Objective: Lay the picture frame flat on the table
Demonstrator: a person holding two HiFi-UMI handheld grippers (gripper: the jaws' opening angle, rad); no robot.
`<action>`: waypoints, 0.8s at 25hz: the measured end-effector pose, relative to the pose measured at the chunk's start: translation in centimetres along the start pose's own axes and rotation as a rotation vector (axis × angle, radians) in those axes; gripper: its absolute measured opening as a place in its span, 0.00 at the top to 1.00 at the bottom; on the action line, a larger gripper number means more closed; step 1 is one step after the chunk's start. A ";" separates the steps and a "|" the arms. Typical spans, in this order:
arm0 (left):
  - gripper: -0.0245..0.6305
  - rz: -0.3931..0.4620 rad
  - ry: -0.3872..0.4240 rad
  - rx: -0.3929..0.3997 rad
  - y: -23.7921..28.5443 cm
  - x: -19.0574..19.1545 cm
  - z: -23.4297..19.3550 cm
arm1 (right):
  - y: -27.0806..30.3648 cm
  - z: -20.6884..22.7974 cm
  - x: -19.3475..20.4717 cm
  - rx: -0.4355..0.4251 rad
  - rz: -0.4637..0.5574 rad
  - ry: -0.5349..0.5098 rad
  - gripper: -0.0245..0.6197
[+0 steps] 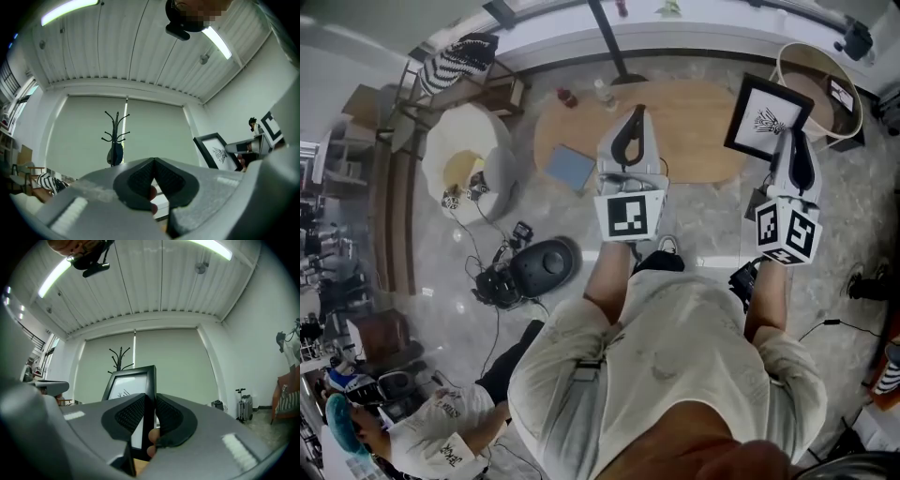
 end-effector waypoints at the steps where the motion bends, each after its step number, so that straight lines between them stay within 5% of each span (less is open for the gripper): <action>1: 0.96 0.001 -0.003 0.000 0.6 0.3 -0.6 | 0.8 -0.5 0.3 -0.001 0.001 -0.003 0.85; 11: 0.96 0.014 0.003 0.014 5.2 2.3 -6.0 | 7.3 -5.3 2.2 -0.043 -0.004 -0.040 0.85; 20: 0.96 -0.003 -0.027 0.008 6.7 4.5 -7.4 | 8.5 -5.3 3.8 -0.030 -0.020 -0.068 0.85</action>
Point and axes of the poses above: the fingertips, and each gripper's own axes: y forward along the fingers, z to its right, x out of its underside, the point moved 7 cm from there along -y, backward along the fingers, and after that the axes turned 13 degrees about z, right-handed, at the moved point
